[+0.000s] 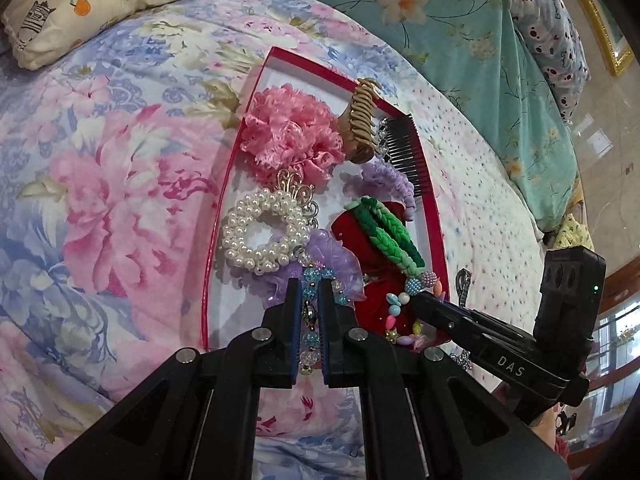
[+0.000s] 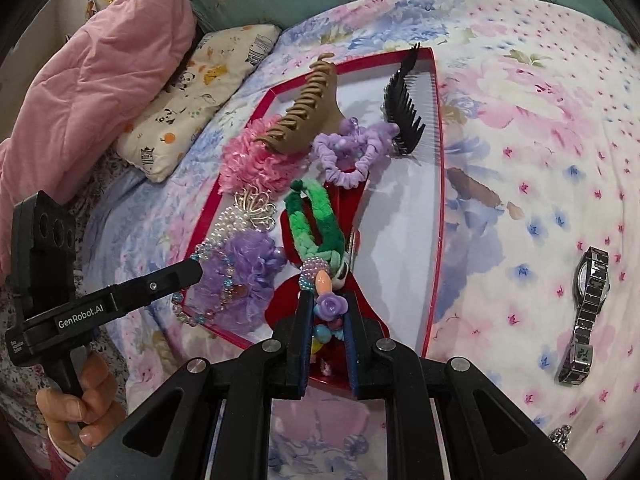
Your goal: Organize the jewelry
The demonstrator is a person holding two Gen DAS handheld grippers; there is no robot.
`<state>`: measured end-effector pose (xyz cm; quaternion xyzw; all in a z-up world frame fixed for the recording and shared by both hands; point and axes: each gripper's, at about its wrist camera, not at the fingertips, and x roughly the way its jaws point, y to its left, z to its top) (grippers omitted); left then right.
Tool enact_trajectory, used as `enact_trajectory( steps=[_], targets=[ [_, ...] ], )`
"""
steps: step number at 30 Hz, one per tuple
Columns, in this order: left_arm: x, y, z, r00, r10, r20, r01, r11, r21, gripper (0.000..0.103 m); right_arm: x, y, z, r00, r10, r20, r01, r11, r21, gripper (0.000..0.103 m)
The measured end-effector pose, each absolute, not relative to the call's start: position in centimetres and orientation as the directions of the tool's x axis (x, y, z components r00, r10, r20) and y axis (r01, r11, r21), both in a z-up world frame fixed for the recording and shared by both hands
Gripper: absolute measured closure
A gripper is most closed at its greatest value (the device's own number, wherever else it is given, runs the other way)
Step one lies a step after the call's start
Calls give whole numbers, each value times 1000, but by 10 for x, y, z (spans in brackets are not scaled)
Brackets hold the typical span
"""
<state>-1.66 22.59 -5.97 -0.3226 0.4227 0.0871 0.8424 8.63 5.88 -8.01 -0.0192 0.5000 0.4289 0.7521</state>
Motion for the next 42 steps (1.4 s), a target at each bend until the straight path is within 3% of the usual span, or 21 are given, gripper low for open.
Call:
enact_trajectory(
  steps=[19, 30, 33, 35, 40, 42],
  targets=[
    [1, 233, -71, 604, -103, -790, -442, 782, -439, 97, 93, 72, -86, 162, 600, -783, -666, 652, 362, 88],
    [-3, 232, -68, 605, -98, -790, -446, 780, -439, 97, 91, 68, -86, 167, 601, -782, -663, 655, 362, 81],
    [-5, 231, -66, 608, -100, -787, -444, 779, -443, 86, 91, 66, -85, 165, 602, -781, -659, 657, 366, 74],
    [-7, 229, -64, 610, -96, -786, -442, 783, -439, 83, 90, 64, -84, 163, 608, -777, -658, 653, 374, 64],
    [-12, 226, -62, 612, -94, -785, -448, 777, -443, 75, 87, 60, -80, 170, 615, -770, -654, 655, 378, 63],
    [-15, 226, -61, 615, -94, -783, -451, 772, -447, 64, 87, 57, -77, 175, 622, -763, -652, 654, 383, 63]
  ],
)
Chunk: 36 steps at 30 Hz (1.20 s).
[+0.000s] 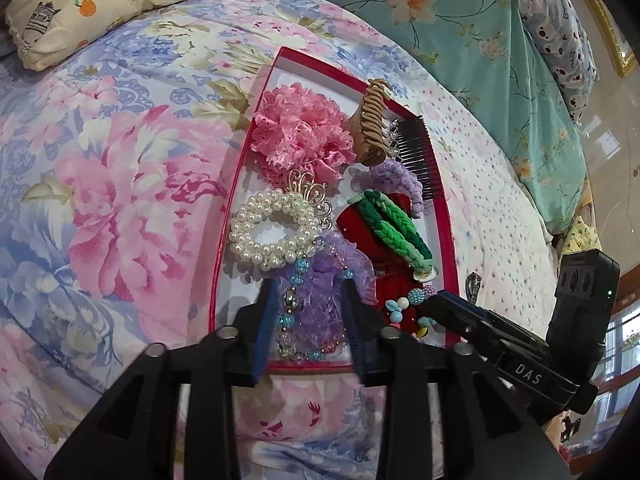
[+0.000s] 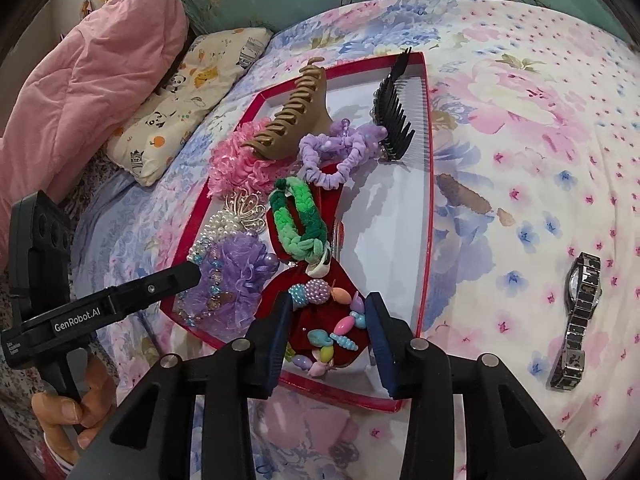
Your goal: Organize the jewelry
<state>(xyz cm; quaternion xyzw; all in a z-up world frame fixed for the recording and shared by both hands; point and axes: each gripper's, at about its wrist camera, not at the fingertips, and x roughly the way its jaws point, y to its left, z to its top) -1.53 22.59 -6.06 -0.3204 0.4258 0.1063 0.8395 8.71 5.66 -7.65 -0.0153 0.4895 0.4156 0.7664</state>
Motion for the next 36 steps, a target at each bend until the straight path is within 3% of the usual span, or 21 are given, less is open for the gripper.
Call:
enact_trajectory(
  steps=[1, 5, 7, 11, 13, 16, 23, 29, 36],
  targets=[
    [-18, 226, -59, 621, -93, -778, -451, 769, -452, 59, 87, 55, -75, 178, 628, -758, -650, 653, 388, 62],
    [-25, 223, -54, 635, -96, -767, -449, 761, -467, 59, 86, 49, -69, 190, 640, -745, -641, 655, 399, 59],
    [-29, 221, -50, 642, -93, -761, -449, 759, -472, 52, 85, 45, -66, 193, 650, -735, -633, 655, 412, 58],
    [-39, 218, -41, 658, -79, -749, -454, 752, -478, 45, 82, 35, -61, 205, 672, -711, -619, 652, 438, 46],
    [-44, 217, -37, 653, -54, -755, -473, 749, -463, 32, 81, 31, -58, 211, 682, -700, -614, 650, 448, 41],
    [-54, 216, -30, 661, -15, -751, -493, 746, -448, 20, 79, 22, -52, 229, 692, -684, -606, 651, 457, 33],
    [-74, 215, -33, 621, 22, -783, -547, 727, -414, 19, 81, -3, -46, 229, 758, -611, -541, 621, 567, 7],
    [-88, 212, -37, 557, 76, -827, -590, 736, -331, 19, 76, -12, -40, 223, 775, -592, -529, 606, 594, 6],
    [-98, 207, -27, 527, 151, -836, -599, 764, -240, 19, 66, -13, -29, 302, 708, -638, -556, 675, 486, 5]
  ],
)
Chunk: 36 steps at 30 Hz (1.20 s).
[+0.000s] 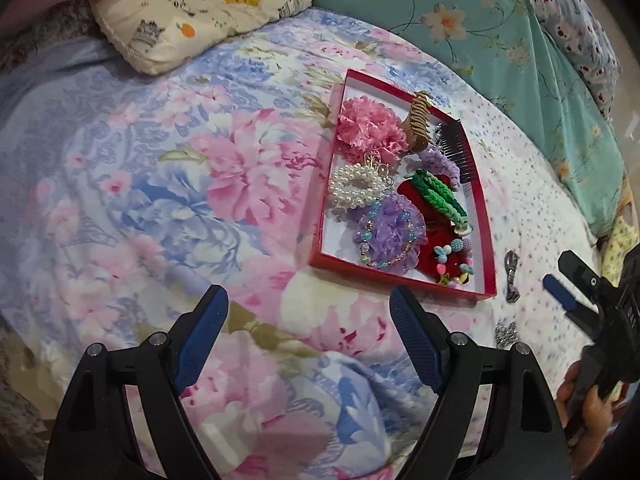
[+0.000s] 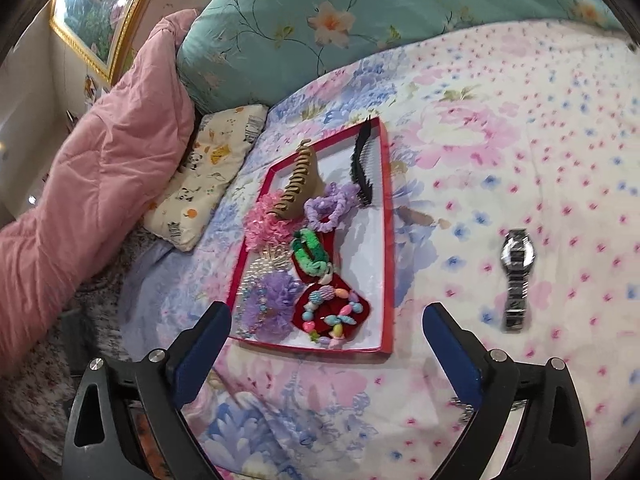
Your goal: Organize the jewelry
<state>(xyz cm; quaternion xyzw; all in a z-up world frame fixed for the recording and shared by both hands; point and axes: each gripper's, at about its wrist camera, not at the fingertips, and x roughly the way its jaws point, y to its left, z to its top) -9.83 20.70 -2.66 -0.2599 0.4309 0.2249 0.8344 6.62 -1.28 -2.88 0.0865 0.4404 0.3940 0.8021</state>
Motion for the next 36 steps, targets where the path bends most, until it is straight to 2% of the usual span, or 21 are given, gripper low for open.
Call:
enact_trajectory(
  steps=[12, 22, 36],
  targets=[
    [-100, 184, 7, 537, 235, -810, -524, 846, -102, 19, 39, -1, 5, 362, 619, -697, -720, 660, 212, 2],
    [-100, 180, 27, 530, 319, -786, -527, 850, -11, 14, 21, 5, 25, 341, 629, -698, -784, 600, 158, 1],
    [-74, 171, -7, 448, 351, -823, -530, 845, 72, 13, 22, 28, -19, 312, 593, -743, -788, 598, 146, 1]
  ],
)
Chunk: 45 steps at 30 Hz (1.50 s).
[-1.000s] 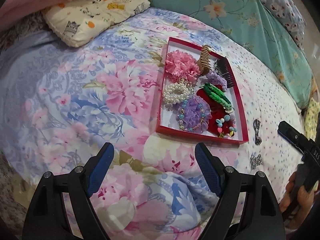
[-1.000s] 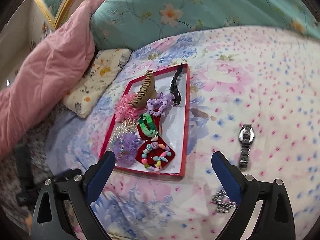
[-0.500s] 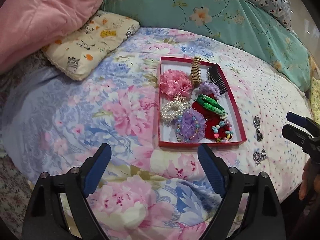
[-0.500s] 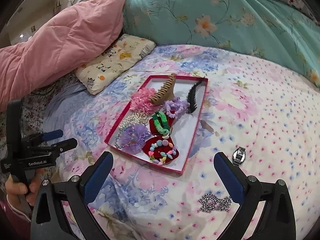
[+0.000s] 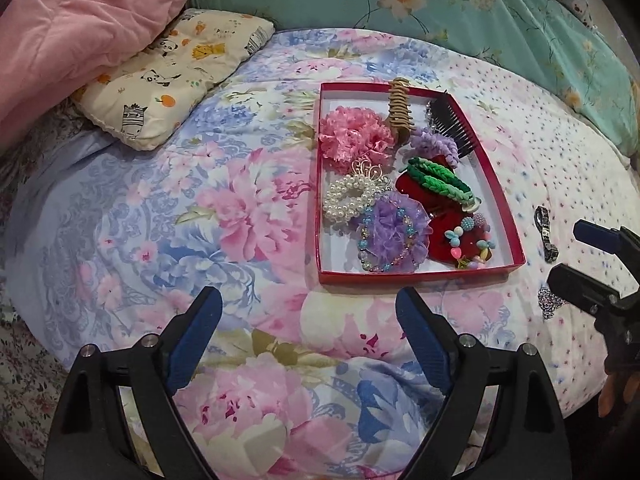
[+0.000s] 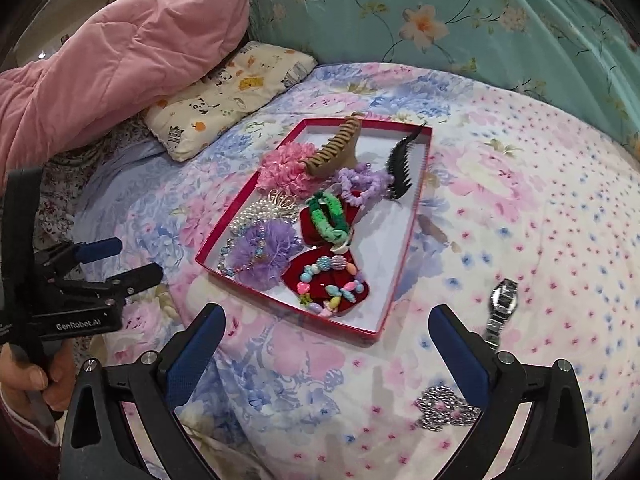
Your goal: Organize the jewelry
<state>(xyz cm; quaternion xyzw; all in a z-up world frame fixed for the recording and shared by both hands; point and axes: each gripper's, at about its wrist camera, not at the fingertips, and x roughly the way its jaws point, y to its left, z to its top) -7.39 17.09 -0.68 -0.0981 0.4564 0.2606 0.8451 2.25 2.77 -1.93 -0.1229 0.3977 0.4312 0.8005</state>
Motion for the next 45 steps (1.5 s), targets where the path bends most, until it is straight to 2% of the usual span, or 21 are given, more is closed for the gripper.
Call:
enact_trajectory(
  steps=[45],
  targets=[
    [-62, 176, -1, 456, 403, -794, -554, 826, 102, 13, 34, 47, -26, 300, 617, -728, -792, 586, 170, 1]
  ],
)
